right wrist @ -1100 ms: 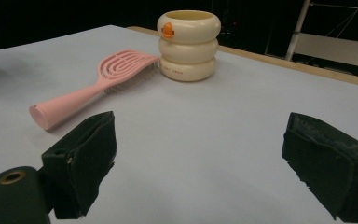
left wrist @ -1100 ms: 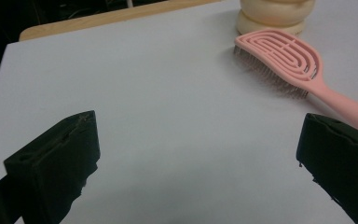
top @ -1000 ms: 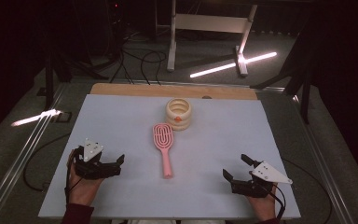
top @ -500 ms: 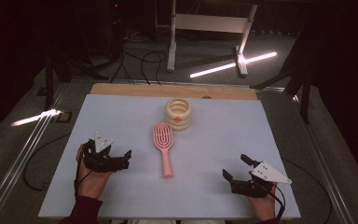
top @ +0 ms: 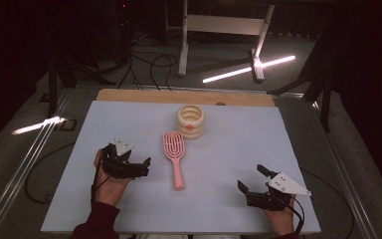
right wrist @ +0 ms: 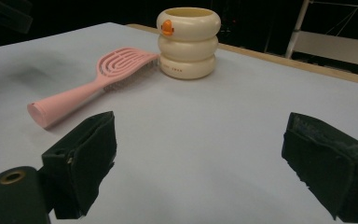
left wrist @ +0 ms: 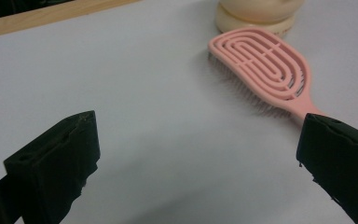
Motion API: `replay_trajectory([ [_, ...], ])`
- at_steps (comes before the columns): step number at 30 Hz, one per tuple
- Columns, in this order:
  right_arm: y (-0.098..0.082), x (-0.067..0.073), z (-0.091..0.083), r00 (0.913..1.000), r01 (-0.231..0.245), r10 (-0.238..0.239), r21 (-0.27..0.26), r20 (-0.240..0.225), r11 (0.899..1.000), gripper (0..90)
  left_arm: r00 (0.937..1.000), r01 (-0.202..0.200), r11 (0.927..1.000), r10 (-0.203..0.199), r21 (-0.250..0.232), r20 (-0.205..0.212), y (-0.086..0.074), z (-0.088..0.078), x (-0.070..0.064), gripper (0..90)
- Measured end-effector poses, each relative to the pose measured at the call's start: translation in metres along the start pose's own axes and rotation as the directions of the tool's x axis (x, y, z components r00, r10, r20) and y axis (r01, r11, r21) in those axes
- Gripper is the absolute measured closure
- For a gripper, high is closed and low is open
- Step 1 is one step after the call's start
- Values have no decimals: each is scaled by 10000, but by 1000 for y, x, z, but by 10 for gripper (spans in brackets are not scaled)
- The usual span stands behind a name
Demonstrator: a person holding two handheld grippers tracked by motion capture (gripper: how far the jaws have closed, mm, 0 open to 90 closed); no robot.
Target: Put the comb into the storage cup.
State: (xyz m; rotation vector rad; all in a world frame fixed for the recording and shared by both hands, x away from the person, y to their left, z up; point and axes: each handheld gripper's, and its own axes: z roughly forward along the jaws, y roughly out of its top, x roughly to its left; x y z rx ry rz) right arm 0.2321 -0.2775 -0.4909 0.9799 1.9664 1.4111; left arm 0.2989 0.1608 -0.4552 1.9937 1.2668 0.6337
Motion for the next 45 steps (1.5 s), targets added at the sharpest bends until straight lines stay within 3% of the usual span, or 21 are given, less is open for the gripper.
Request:
replay_trajectory([
  [17,0,0,0,10000,13,-13,16,-15,10000,100,9994,-339,9981,333,515,136,19,24,-19,0],
  [34,0,-1,0,10000,11,-11,18,-1,10000,100,9987,-459,9923,429,1154,286,25,48,-37,0],
  [45,0,-1,0,10000,18,-18,21,-16,10000,100,9964,-705,9796,602,1884,602,25,70,-60,0],
])
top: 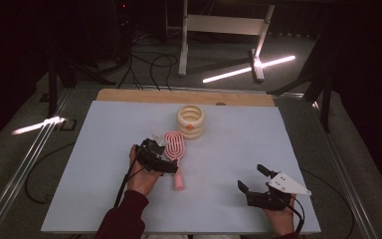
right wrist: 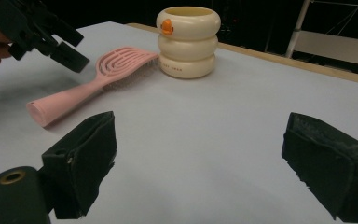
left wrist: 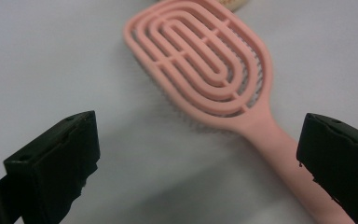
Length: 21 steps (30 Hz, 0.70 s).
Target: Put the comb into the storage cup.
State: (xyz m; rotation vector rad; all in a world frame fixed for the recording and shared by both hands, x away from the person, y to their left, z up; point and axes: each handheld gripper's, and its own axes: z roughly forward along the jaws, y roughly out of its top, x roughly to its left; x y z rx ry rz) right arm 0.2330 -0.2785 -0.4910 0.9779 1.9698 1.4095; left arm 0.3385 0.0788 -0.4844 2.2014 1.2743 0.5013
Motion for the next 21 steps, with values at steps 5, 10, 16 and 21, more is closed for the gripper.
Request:
replay_trajectory([
  [5,0,-1,0,10000,-11,11,-6,-2,10000,100,10000,-27,9994,28,345,-21,3,9,-9,0],
  [10,0,-1,0,10000,-7,7,-1,-4,10000,100,9999,124,9976,-118,679,-98,6,19,-17,0],
  [16,0,-2,-1,10000,-47,47,-23,17,10000,100,9989,150,9920,-93,1251,-456,7,30,-28,0],
  [21,0,-2,-1,10000,-36,36,-18,25,10000,100,9969,199,9858,-69,1666,-777,5,35,-29,14],
])
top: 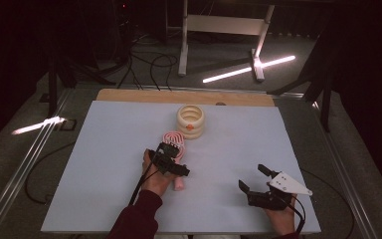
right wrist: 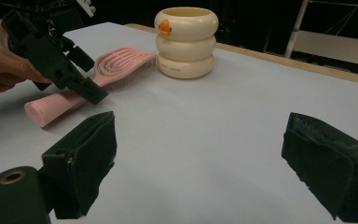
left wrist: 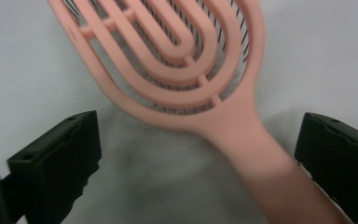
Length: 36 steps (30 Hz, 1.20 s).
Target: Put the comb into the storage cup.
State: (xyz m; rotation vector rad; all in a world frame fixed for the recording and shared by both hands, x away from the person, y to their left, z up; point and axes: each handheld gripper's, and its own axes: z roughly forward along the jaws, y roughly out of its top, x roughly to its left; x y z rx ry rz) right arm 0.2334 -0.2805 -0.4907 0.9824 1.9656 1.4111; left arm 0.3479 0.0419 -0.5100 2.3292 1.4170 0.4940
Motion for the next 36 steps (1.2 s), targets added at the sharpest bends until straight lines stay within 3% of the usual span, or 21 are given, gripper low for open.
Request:
replay_trajectory([
  [7,0,0,0,10000,-8,8,10,0,10000,100,9996,294,9996,-294,40,46,-2,-3,6,125],
  [9,0,0,0,10000,1,-1,5,-12,10000,100,9994,329,9994,-330,68,108,-2,-4,6,210],
  [11,0,0,0,10000,-12,12,10,-19,10000,100,9994,329,9994,-330,68,108,-2,-4,6,210],
  [12,0,0,0,10000,-12,12,10,-19,10000,100,9960,765,9970,-770,130,460,-2,-6,11,210],
  [13,0,0,0,10000,1,-1,26,-10,10000,100,9949,832,9964,-839,153,551,-2,-6,12,346],
  [15,0,0,0,10000,5,-5,31,-1,10000,100,9926,962,9950,-979,272,714,-2,-7,14,366],
  [22,0,0,1,10000,7,-7,118,17,9999,100,9888,1020,9934,-1070,523,1040,-4,-10,25,501],
  [27,-1,0,2,10000,45,-45,161,22,9999,101,9818,1216,9907,-1291,613,1395,-6,-12,35,598],
  [36,-1,0,2,10000,52,-52,215,30,9998,101,9642,1561,9848,-1686,763,2045,-8,-12,48,663],
])
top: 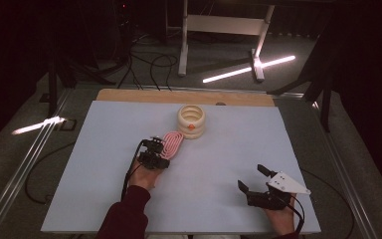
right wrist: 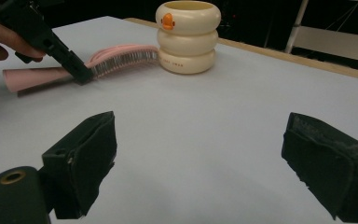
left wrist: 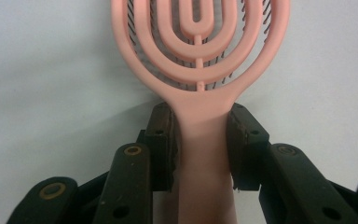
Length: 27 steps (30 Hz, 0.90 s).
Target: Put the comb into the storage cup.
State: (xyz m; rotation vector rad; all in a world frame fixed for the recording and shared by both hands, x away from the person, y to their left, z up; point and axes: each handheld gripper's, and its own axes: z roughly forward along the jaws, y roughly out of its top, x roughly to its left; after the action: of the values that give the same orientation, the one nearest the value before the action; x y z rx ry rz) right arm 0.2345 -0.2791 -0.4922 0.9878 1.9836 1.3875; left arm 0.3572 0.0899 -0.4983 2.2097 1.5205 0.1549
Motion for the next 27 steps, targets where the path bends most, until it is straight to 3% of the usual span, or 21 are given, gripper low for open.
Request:
replay_trajectory([
  [27,-1,0,1,10000,46,-46,126,-15,9999,101,9964,-852,9962,853,-177,19,-11,-9,5,693],
])
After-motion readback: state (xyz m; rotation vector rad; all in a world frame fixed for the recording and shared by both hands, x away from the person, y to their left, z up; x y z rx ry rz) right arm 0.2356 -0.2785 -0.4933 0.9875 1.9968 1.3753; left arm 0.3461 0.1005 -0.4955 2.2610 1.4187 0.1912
